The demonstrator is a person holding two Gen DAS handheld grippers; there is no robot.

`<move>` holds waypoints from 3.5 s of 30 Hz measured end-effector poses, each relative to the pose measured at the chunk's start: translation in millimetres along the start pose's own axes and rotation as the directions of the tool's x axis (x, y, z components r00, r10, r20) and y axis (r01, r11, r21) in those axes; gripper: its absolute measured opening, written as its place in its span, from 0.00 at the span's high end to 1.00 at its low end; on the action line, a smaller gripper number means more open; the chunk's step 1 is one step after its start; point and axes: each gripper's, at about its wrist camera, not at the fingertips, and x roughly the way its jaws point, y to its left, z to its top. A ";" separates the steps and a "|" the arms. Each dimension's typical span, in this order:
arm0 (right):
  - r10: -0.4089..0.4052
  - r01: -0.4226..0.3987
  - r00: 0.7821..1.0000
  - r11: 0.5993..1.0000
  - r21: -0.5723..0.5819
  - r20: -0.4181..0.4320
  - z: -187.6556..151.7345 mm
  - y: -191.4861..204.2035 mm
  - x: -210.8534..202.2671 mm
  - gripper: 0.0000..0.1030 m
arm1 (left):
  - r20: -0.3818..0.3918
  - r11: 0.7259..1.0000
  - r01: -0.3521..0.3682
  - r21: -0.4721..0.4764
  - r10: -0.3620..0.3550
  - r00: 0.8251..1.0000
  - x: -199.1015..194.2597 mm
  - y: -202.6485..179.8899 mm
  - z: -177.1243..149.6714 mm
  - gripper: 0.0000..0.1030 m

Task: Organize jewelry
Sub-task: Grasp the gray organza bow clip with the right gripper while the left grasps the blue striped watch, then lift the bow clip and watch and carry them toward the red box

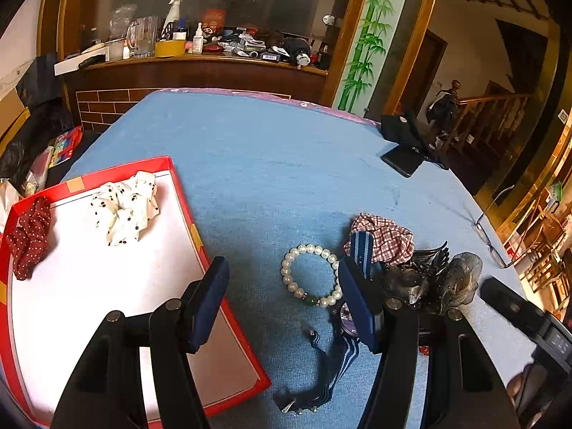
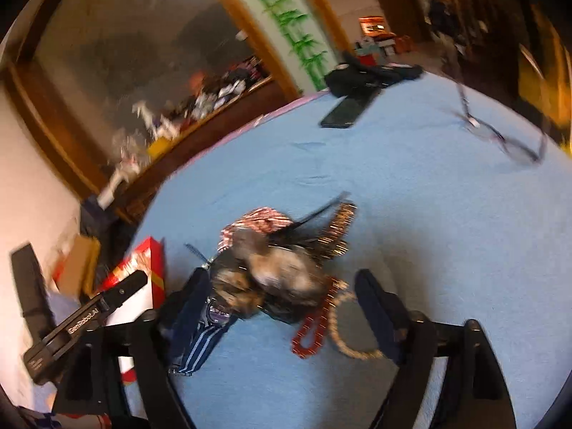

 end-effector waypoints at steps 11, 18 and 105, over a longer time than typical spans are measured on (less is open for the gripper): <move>-0.157 0.150 0.987 0.963 -0.225 -0.016 -11.3 24.3 45.8 0.82 | -0.089 0.994 0.032 0.108 -0.023 0.996 17.1 -23.2 -11.7 0.40; -0.062 0.074 0.987 0.994 -0.078 0.146 8.2 -7.2 -3.2 0.82 | -0.192 0.948 0.005 0.317 0.060 0.980 41.9 -61.3 -41.4 0.40; 0.066 -0.029 0.982 0.979 -0.202 0.178 0.3 27.1 -13.4 0.80 | 0.273 0.954 -0.136 0.268 0.061 0.960 -26.2 -67.7 -30.3 0.63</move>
